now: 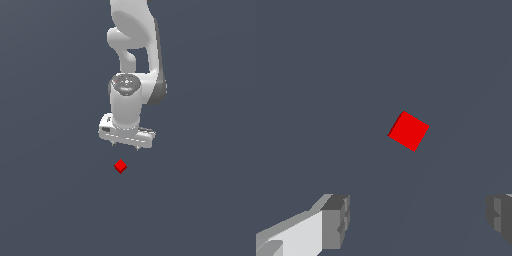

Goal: Pick up the red cube and move it to a goal position.

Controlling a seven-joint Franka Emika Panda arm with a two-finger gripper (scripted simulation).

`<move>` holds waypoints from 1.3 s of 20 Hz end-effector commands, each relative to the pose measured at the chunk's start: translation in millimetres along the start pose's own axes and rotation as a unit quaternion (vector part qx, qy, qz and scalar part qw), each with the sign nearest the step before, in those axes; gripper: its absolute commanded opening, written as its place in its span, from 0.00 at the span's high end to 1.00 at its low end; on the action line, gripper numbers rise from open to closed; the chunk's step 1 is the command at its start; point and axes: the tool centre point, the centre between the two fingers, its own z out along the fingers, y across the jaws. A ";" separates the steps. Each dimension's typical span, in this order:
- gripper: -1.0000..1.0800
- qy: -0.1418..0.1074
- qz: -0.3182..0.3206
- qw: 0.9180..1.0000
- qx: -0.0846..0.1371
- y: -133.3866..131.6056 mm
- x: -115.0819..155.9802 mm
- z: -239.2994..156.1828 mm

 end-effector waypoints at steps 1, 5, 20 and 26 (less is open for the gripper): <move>0.04 -0.002 0.037 0.999 0.000 0.5 5.7 17.3; 0.04 -0.005 0.101 0.995 0.001 2.4 16.2 47.4; 0.04 -0.014 0.258 0.966 0.006 12.5 40.4 120.7; 0.04 -0.014 0.266 0.964 0.006 13.3 41.7 124.3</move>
